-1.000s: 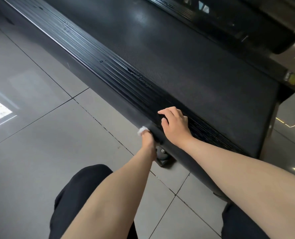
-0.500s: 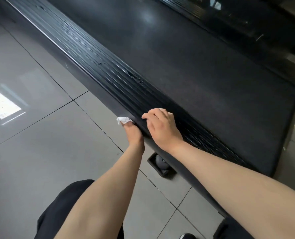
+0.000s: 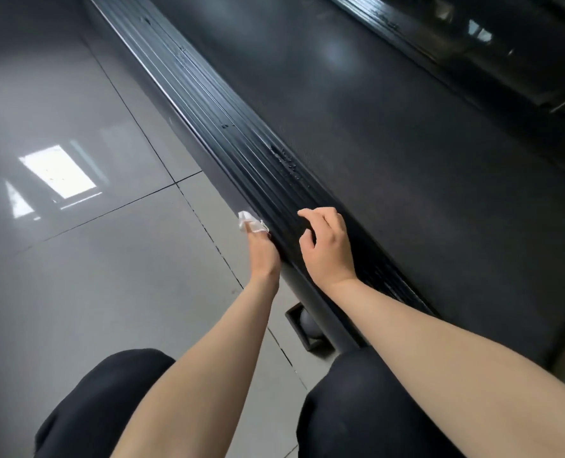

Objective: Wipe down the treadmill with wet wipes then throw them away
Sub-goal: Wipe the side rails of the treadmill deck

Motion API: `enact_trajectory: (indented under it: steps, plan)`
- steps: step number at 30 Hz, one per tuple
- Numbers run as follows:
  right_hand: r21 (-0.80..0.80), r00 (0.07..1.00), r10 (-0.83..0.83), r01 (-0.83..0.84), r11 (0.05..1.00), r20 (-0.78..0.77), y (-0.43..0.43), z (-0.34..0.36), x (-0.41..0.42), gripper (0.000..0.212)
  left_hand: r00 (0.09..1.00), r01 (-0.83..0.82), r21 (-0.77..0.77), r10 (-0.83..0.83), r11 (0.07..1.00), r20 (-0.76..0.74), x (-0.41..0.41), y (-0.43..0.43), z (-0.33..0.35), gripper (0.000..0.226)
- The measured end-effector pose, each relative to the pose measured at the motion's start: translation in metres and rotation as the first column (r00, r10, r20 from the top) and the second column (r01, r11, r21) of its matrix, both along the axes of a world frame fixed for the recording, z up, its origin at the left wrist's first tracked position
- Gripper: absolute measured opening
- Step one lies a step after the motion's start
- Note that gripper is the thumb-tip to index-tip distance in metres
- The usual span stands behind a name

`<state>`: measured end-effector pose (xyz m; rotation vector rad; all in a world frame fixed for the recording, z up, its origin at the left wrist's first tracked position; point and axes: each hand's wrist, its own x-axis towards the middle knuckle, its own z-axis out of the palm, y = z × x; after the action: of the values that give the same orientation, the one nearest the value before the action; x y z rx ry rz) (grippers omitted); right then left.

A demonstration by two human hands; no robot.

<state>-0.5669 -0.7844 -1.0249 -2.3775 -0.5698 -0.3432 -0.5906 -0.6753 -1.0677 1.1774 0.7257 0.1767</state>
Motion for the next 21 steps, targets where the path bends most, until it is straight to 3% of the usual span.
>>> enact_trajectory:
  steps: [3, 5, 9, 11, 13, 16, 17, 18, 21]
  plan:
    - [0.109, 0.982, -0.136, 0.150, 0.983, -0.130, -0.009, 0.001, 0.001, 0.044, 0.993, -0.043, 0.315, 0.007, 0.948, 0.115, 0.007, 0.002, 0.018, 0.039]
    - [0.162, 0.965, -0.128, 0.167, 0.973, -0.228, -0.013, 0.004, 0.004, 0.044, 0.997, 0.048, 0.489, -0.071, 0.871, 0.028, 0.009, -0.002, 0.016, 0.046]
    - [0.236, 0.924, -0.109, 0.206, 0.950, -0.366, -0.016, 0.013, 0.007, 0.046, 0.968, 0.251, 0.619, -0.172, 0.745, -0.185, -0.004, -0.017, 0.026, 0.051]
    - [0.258, 0.913, -0.111, 0.226, 0.939, -0.394, -0.018, 0.017, 0.010, 0.045, 0.939, 0.341, 0.701, -0.193, 0.627, -0.284, -0.017, -0.025, 0.035, 0.050]
    - [0.228, 0.926, -0.091, 0.184, 0.956, -0.367, -0.026, 0.017, 0.018, 0.044, 0.898, 0.439, 0.754, -0.211, 0.488, -0.387, -0.029, -0.029, 0.039, 0.050]
    - [0.155, 0.971, -0.024, 0.062, 0.986, -0.237, -0.039, 0.011, 0.027, 0.042, 0.822, 0.549, 0.824, -0.271, 0.143, -0.501, -0.038, -0.028, 0.045, 0.051]
    - [0.112, 0.983, -0.018, 0.039, 0.993, -0.185, -0.040, 0.008, 0.028, 0.042, 0.802, 0.563, 0.823, -0.285, 0.066, -0.526, -0.037, -0.025, 0.046, 0.051]
    - [0.056, 0.989, -0.023, 0.031, 0.998, -0.145, -0.041, 0.005, 0.027, 0.042, 0.786, 0.580, 0.814, -0.285, 0.036, -0.548, -0.033, -0.022, 0.048, 0.052]
    - [-0.023, 0.993, -0.020, 0.018, 1.000, -0.120, -0.038, 0.005, 0.022, 0.045, 0.773, 0.624, 0.778, -0.206, 0.077, -0.600, -0.011, -0.014, 0.056, 0.054]
